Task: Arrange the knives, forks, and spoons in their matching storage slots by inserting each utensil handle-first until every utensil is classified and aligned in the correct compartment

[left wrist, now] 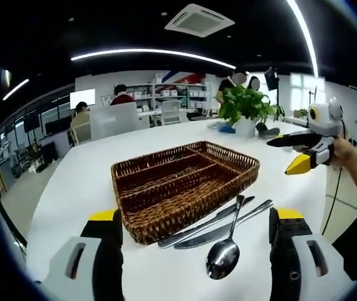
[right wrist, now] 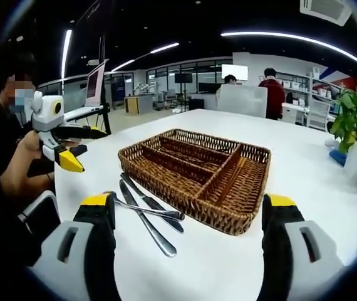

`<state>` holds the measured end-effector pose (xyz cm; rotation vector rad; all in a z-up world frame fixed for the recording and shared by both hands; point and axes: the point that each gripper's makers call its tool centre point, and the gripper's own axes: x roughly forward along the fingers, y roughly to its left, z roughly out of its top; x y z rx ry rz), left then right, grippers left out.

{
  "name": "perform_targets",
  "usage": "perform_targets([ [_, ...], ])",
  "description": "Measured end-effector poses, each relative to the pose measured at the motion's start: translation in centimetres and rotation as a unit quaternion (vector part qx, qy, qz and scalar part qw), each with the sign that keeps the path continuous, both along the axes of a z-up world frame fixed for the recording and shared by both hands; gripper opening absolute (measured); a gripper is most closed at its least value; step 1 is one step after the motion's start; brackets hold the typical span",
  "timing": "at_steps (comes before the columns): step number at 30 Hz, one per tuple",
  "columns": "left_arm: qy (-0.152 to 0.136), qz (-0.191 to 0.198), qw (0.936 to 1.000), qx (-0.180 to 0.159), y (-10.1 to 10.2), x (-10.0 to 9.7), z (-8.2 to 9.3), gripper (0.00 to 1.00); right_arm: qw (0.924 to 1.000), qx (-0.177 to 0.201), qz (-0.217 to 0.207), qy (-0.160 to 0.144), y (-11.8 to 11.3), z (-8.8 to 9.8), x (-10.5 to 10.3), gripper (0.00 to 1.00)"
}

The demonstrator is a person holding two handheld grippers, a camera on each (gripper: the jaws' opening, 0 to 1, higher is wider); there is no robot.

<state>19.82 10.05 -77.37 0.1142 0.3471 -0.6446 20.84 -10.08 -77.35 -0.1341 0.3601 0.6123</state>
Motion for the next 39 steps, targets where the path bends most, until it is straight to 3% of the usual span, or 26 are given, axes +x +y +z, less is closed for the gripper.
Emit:
perform_targets([
  [17, 0.033, -0.025, 0.9981, 0.046, -1.2, -1.9, -4.1, 0.99, 0.9997, -0.014, 0.009, 0.018, 0.4, -1.3, -0.5, 1.00],
  [29, -0.001, -0.012, 0.9983, 0.057, -1.8, -2.0, -5.0, 0.80, 0.9996, -0.018, 0.004, 0.022, 0.1, -1.9, -0.7, 1.00],
  [32, -0.032, 0.005, 0.9979, 0.056, -1.3, -1.3, -4.6, 0.70, 0.9995, -0.019, 0.004, 0.024, 0.1, -2.2, -0.8, 1.00],
  [39, -0.020, -0.004, 0.9989, 0.042, -1.6, -1.6, -5.7, 0.55, 0.9994, -0.021, 0.003, 0.028, 0.0, -2.6, -0.9, 1.00],
])
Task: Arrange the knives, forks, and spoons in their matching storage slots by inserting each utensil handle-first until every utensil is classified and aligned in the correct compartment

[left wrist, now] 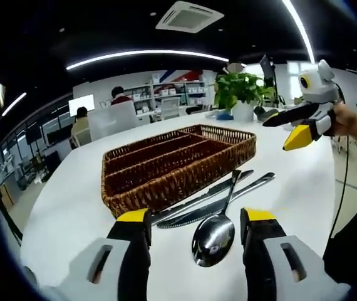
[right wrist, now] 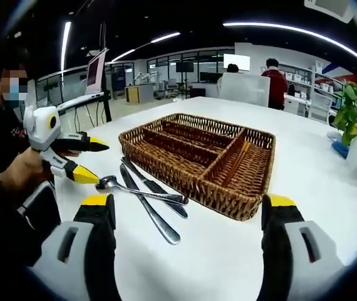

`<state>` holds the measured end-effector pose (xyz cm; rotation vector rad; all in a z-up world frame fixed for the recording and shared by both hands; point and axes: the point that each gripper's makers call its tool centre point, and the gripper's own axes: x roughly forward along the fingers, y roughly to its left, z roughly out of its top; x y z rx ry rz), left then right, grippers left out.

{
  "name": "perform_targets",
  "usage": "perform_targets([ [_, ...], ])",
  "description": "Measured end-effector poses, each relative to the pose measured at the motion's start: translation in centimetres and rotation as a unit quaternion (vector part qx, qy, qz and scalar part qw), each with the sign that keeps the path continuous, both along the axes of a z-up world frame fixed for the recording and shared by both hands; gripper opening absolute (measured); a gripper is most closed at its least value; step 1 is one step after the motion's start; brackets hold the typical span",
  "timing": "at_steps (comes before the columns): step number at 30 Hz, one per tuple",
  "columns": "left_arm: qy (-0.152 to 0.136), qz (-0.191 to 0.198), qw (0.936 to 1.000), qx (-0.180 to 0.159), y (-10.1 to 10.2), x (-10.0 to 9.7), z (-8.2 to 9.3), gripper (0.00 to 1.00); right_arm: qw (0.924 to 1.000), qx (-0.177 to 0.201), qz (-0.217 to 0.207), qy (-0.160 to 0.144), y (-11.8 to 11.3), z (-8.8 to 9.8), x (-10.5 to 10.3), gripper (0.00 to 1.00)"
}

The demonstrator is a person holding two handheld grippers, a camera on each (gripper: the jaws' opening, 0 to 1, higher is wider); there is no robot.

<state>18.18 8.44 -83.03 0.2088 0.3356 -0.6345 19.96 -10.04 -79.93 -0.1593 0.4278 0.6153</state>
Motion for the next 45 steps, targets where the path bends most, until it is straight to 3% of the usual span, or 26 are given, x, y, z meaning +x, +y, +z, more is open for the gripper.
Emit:
perform_targets([
  [7, 0.000, -0.010, 0.9998, 0.016, -0.6, -0.4, -0.8, 0.41, 1.0000, -0.001, 0.000, 0.003, 0.1, -0.4, 0.0, 0.99],
  [17, 0.014, -0.022, 0.9993, 0.027, -1.6, -1.4, -2.1, 0.33, 0.9999, -0.001, -0.008, 0.010, -0.4, -1.0, -0.2, 0.98],
  [23, 0.019, -0.011, 0.9973, 0.070, -1.0, -1.3, -3.7, 0.29, 0.9999, 0.001, -0.007, 0.011, -0.5, -1.1, -0.3, 0.96],
  [38, 0.011, -0.014, 0.9980, 0.061, -0.5, -0.7, -2.7, 0.15, 0.9999, 0.003, -0.006, 0.014, -0.3, -1.5, -0.2, 0.96],
  [45, -0.008, -0.036, 0.9956, 0.086, -0.6, -0.3, -2.2, 0.10, 0.9999, 0.005, -0.005, 0.013, -0.2, -1.3, -0.1, 0.95],
])
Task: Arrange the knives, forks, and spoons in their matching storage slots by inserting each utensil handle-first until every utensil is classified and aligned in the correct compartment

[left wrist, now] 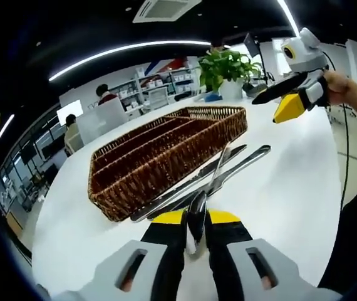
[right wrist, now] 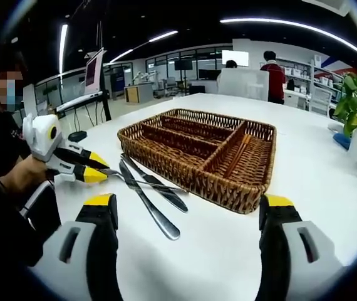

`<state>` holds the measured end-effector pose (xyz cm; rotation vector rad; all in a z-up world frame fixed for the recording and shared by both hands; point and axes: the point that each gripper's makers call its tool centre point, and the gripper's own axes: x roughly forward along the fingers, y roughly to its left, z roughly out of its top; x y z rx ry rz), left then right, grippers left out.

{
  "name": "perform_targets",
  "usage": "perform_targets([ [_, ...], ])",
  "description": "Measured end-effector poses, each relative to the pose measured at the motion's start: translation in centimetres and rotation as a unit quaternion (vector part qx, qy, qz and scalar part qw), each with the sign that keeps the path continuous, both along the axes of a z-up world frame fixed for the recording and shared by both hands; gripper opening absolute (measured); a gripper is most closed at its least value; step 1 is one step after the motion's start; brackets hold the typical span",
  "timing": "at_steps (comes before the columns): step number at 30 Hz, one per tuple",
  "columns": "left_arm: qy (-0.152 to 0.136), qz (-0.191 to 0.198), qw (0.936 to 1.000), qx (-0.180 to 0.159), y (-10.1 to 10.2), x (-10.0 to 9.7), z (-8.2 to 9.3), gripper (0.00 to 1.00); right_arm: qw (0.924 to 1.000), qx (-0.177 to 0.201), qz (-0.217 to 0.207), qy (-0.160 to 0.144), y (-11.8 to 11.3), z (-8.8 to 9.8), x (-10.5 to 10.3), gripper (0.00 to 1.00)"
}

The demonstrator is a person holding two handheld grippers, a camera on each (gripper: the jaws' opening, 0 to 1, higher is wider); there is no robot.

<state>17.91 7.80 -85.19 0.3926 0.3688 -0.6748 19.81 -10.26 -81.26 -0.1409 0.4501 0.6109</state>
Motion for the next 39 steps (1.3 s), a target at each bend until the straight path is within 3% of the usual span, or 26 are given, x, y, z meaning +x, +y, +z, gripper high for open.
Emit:
perform_targets([
  [5, -0.004, -0.004, 1.0000, 0.004, 0.1, 0.2, 0.1, 0.03, 1.0000, 0.002, -0.003, -0.006, -0.1, 0.2, 0.1, 0.94],
  [14, -0.011, -0.023, 0.9996, 0.009, 0.3, 0.9, 0.4, 0.02, 0.9999, -0.001, -0.007, -0.008, -0.4, 0.4, 0.1, 0.94],
  [29, -0.023, -0.033, 0.9989, -0.025, 0.8, 0.9, 2.2, 0.01, 0.9998, 0.007, -0.009, -0.017, -0.2, 1.0, 0.2, 0.97],
  [39, -0.038, -0.063, 0.9961, -0.048, 0.3, 0.5, 5.8, 0.01, 0.9997, 0.008, -0.007, -0.022, -0.1, 1.7, 0.2, 0.98],
])
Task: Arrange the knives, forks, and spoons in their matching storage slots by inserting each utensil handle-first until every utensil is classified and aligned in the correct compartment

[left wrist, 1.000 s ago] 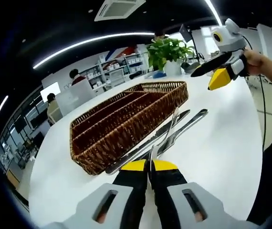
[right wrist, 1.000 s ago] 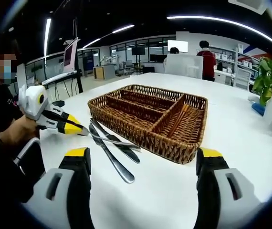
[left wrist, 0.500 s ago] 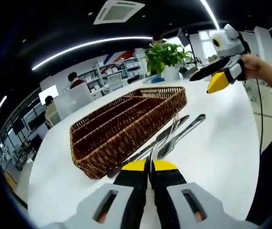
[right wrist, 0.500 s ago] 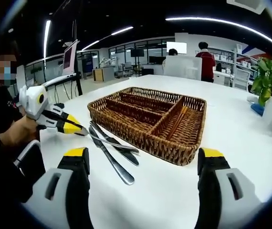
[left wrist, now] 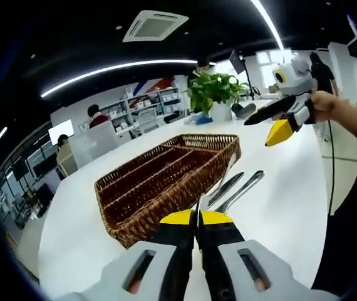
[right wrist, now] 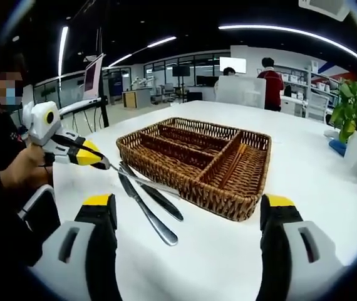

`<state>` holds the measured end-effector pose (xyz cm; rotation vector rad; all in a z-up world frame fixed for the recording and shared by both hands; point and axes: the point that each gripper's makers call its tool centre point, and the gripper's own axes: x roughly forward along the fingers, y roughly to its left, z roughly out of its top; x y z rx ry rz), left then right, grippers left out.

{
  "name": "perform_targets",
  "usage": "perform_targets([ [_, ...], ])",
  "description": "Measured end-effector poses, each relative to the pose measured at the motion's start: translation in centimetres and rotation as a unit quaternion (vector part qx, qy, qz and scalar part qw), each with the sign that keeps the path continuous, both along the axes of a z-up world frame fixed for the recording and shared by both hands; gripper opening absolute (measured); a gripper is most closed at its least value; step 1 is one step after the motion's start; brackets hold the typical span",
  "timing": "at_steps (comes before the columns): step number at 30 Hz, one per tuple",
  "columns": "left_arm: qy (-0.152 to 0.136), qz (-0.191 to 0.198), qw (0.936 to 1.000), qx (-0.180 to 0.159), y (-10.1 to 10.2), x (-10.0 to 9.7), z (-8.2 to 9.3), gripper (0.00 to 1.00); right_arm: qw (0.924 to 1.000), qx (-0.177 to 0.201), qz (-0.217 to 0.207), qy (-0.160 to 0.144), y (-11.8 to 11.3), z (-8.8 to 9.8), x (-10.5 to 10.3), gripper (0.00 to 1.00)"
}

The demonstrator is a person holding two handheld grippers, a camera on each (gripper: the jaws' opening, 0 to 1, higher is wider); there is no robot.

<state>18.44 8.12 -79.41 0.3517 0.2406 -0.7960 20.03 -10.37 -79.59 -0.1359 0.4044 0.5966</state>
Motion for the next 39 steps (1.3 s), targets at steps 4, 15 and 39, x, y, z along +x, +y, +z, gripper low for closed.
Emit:
perform_targets([
  [4, -0.003, -0.010, 0.9998, -0.015, -0.2, 0.4, 1.9, 0.01, 1.0000, -0.001, -0.002, -0.002, 0.0, 0.3, 0.0, 1.00],
  [15, -0.004, -0.067, 0.9977, -0.015, -1.0, 1.9, 6.5, 0.01, 0.9998, 0.017, 0.003, -0.007, 0.4, 1.7, -0.3, 1.00],
  [39, -0.030, -0.075, 0.9964, -0.027, 0.4, 12.3, 9.5, 0.01, 0.9999, 0.009, -0.007, -0.007, -0.3, 1.6, -0.2, 1.00],
])
